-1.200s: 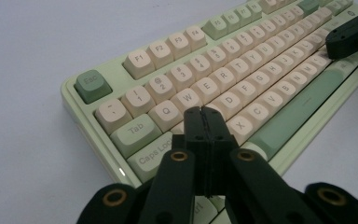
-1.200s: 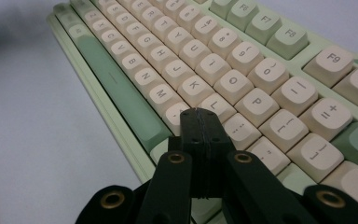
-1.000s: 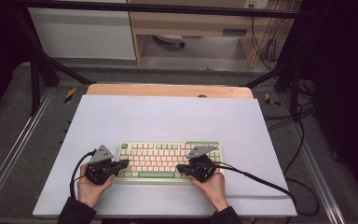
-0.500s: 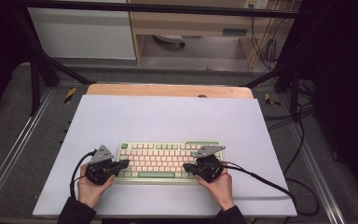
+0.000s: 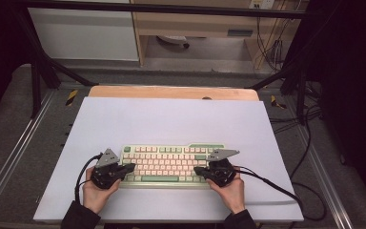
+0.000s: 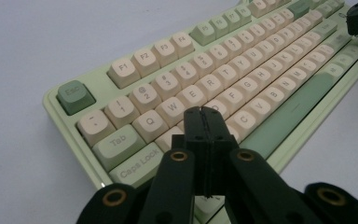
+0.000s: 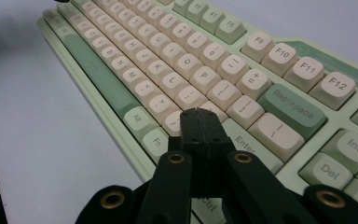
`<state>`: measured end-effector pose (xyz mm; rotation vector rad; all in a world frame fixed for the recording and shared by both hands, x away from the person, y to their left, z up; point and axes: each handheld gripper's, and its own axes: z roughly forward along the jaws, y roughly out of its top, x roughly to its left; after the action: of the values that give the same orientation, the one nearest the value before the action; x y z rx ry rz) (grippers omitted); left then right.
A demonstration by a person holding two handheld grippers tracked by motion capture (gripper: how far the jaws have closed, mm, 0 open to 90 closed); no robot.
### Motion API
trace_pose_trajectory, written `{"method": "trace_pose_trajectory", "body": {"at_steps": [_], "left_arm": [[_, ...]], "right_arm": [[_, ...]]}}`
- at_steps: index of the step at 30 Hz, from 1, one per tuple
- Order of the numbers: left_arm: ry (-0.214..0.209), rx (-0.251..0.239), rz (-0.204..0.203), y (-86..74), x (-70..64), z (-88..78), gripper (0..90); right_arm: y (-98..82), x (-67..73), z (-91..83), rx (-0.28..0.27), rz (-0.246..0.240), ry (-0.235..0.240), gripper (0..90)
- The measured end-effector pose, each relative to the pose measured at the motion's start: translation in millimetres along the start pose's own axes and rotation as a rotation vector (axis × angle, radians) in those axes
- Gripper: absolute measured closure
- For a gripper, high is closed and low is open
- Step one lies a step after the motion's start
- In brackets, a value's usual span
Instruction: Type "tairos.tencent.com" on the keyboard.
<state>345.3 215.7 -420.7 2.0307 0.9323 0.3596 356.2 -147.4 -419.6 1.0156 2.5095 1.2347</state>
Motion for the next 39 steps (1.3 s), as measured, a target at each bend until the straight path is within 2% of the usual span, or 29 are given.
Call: {"method": "trace_pose_trajectory", "body": {"at_steps": [19,39], "left_arm": [[-0.008,0.019,0.042,21.0,-17.8,21.7,90.0],[-0.014,0.031,0.052,40.2,-27.3,47.8,90.0]], "right_arm": [[-0.4,-1.5,-3.7,-0.001,-0.003,-0.005,90.0],[-0.3,-1.3,-4.2,-0.002,-0.004,-0.008,90.0]]}}
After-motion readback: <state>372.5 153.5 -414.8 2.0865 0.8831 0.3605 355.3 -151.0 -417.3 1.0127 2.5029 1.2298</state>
